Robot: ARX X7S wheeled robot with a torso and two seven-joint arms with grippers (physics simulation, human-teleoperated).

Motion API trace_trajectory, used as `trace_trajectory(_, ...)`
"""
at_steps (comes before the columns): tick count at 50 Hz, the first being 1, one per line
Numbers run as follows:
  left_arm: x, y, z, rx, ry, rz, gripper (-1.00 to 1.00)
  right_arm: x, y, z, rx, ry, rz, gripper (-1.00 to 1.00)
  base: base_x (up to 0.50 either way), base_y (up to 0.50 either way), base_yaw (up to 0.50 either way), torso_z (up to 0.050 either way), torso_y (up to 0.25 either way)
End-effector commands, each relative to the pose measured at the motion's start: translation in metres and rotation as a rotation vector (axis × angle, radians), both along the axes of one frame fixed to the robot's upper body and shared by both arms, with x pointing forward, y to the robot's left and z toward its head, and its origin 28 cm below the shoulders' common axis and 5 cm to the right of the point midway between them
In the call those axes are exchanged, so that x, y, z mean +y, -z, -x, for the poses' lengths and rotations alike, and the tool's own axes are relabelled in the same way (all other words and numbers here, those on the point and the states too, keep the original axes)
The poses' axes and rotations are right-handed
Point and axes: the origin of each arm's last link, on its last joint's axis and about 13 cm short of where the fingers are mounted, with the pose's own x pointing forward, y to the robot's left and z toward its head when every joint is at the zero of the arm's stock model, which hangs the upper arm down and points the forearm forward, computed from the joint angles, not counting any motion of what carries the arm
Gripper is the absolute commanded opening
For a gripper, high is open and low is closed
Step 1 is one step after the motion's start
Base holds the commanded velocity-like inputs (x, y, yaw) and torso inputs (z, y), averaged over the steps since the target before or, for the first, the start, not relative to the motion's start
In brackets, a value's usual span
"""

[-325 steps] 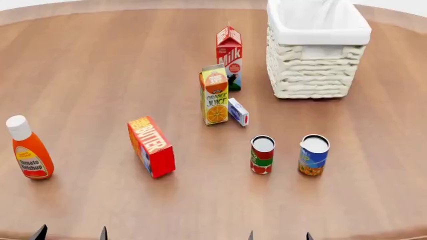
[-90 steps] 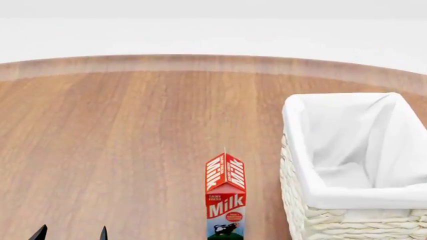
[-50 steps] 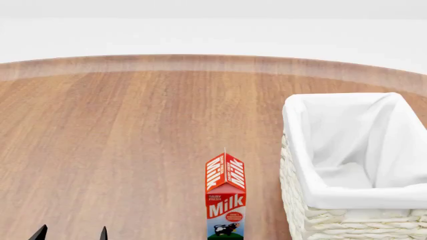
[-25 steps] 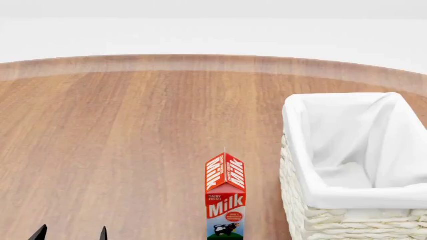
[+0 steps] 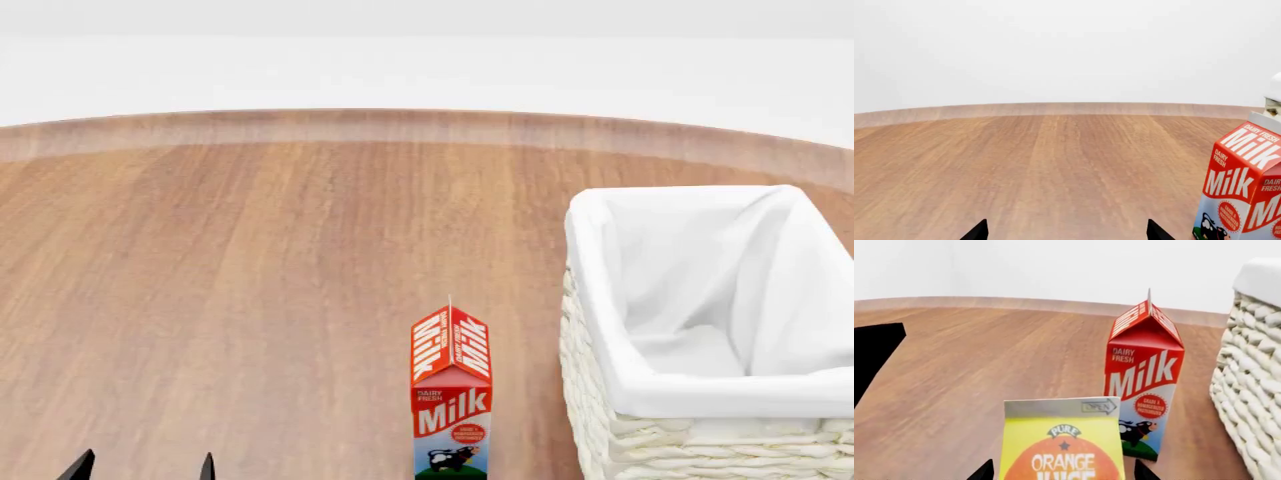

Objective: Pick up the orange juice, and put it in the basket.

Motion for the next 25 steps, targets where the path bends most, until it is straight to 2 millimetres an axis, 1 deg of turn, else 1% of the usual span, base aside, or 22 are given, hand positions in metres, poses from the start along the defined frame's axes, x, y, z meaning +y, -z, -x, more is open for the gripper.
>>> trace_trajectory(1,0.0,0.0,0.0,0.0,0.0,0.0,1.0,0.0011,0.0025,0.0008,0.006,-0.004,-0.002,1.0,0.0,0.0,0.0,0.0,0.0)
trace_trajectory(25,0.0,0.0,0.0,0.0,0.0,0.0,1.0,0.0043,0.0076,-0.001,0.016,-0.014,0.003,1.0,0.0,0.0,0.0,0.0,0.0)
